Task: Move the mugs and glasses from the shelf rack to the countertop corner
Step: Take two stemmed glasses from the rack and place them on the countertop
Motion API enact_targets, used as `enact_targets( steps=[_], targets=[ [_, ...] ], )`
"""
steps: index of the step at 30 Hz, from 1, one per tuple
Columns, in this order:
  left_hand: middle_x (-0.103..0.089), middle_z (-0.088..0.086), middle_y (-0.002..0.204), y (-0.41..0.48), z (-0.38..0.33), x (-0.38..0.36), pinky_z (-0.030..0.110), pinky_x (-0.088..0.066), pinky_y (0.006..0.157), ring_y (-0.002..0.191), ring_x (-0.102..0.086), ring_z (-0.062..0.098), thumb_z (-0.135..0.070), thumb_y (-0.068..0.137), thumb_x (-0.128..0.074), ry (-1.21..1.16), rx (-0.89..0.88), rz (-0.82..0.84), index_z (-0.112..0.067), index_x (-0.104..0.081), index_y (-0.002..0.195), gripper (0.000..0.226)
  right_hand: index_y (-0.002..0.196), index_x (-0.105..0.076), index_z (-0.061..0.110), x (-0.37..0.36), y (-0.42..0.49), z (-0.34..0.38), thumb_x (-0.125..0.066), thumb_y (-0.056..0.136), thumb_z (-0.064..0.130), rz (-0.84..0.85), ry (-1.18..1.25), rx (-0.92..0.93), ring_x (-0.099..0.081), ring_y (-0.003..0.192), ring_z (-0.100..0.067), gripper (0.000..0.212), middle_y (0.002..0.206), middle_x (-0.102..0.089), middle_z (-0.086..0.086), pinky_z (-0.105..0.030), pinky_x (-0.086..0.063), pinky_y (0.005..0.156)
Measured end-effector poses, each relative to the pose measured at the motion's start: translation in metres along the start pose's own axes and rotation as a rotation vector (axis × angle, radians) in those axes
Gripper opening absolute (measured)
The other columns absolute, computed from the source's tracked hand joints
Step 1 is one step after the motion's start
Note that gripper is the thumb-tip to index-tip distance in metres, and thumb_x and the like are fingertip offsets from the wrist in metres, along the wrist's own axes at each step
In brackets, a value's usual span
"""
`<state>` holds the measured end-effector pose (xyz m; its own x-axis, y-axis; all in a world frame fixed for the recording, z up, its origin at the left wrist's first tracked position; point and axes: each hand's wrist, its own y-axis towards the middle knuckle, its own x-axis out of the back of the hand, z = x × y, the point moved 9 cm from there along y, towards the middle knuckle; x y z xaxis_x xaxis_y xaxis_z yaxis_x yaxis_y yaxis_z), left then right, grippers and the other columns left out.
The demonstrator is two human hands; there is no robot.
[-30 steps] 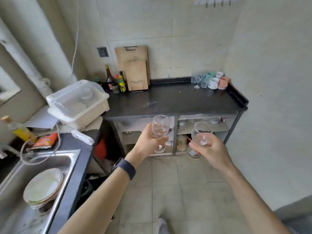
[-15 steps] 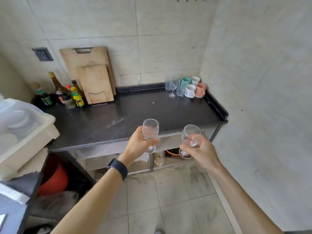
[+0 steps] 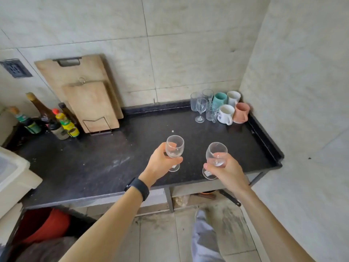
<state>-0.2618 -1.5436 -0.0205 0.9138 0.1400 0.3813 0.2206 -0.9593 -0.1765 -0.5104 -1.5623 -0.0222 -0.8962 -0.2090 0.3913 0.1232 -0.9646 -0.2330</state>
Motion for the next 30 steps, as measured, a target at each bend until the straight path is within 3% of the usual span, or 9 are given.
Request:
enact_targets(
  steps=[4,8,13,17,24,27,30],
  targets=[
    [-0.071,-0.010,0.102,0.079,0.004,-0.002,0.027,-0.054,0.081,0.094,-0.068,0.012,-0.023,0.076,-0.084,-0.034,0.080,-0.084,-0.027,-0.063,0.112,0.042,0.118,-0.057,0.032,-0.008,0.098,0.003,-0.080,0.077,0.041,0.088,-0.019,-0.012,-0.062,0.098,-0.001,0.048,0.111,-0.065,0.016,-0.019,-0.046,0.075],
    [-0.070,-0.008,0.105,0.144,0.016,-0.009,0.031,-0.055,0.085,0.097,-0.067,0.014,-0.024,0.076,-0.083,-0.026,0.205,-0.119,-0.024,-0.062,0.116,0.045,0.116,-0.052,0.037,-0.014,0.176,-0.001,-0.079,0.078,0.041,0.157,-0.064,-0.043,-0.059,0.085,0.010,0.047,0.096,-0.059,0.025,-0.011,-0.040,0.065],
    [-0.067,-0.008,0.107,0.195,0.037,-0.018,0.032,-0.055,0.085,0.099,-0.066,0.015,-0.016,0.075,-0.081,-0.042,0.310,-0.194,-0.024,-0.058,0.118,0.049,0.115,-0.051,0.037,-0.035,0.249,-0.016,-0.079,0.077,0.042,0.249,-0.106,-0.096,-0.059,0.087,0.004,0.047,0.098,-0.056,0.025,-0.012,-0.041,0.066],
    [-0.067,-0.005,0.107,0.226,0.057,-0.035,0.036,-0.056,0.087,0.097,-0.065,0.017,-0.016,0.075,-0.081,-0.008,0.385,-0.187,-0.021,-0.058,0.116,0.046,0.121,-0.057,0.029,-0.056,0.294,-0.030,-0.081,0.077,0.043,0.287,-0.190,-0.096,-0.060,0.084,-0.002,0.052,0.105,-0.058,0.015,-0.010,-0.041,0.066],
    [-0.065,-0.013,0.100,0.278,0.089,-0.047,0.013,-0.044,0.067,0.086,-0.062,0.003,-0.020,0.079,-0.080,0.060,0.419,-0.163,-0.032,-0.054,0.119,0.049,0.119,-0.059,0.021,-0.086,0.355,-0.054,-0.083,0.077,0.037,0.221,-0.232,-0.092,-0.063,0.089,-0.011,0.051,0.107,-0.063,0.008,-0.021,-0.046,0.076],
    [-0.063,-0.019,0.095,0.306,0.097,-0.045,0.010,-0.042,0.064,0.085,-0.062,0.003,-0.022,0.079,-0.080,0.064,0.421,-0.177,-0.035,-0.053,0.119,0.050,0.119,-0.055,0.024,-0.097,0.380,-0.052,-0.083,0.078,0.033,0.184,-0.203,-0.079,-0.063,0.092,-0.010,0.050,0.107,-0.063,0.009,-0.021,-0.044,0.078],
    [-0.064,-0.019,0.098,0.337,0.104,-0.040,0.013,-0.046,0.069,0.087,-0.063,0.001,-0.026,0.077,-0.082,0.043,0.405,-0.211,-0.035,-0.054,0.119,0.051,0.111,-0.053,0.032,-0.113,0.406,-0.045,-0.081,0.080,0.029,0.163,-0.154,-0.052,-0.064,0.090,-0.009,0.043,0.102,-0.064,0.013,-0.014,-0.041,0.070]
  ],
)
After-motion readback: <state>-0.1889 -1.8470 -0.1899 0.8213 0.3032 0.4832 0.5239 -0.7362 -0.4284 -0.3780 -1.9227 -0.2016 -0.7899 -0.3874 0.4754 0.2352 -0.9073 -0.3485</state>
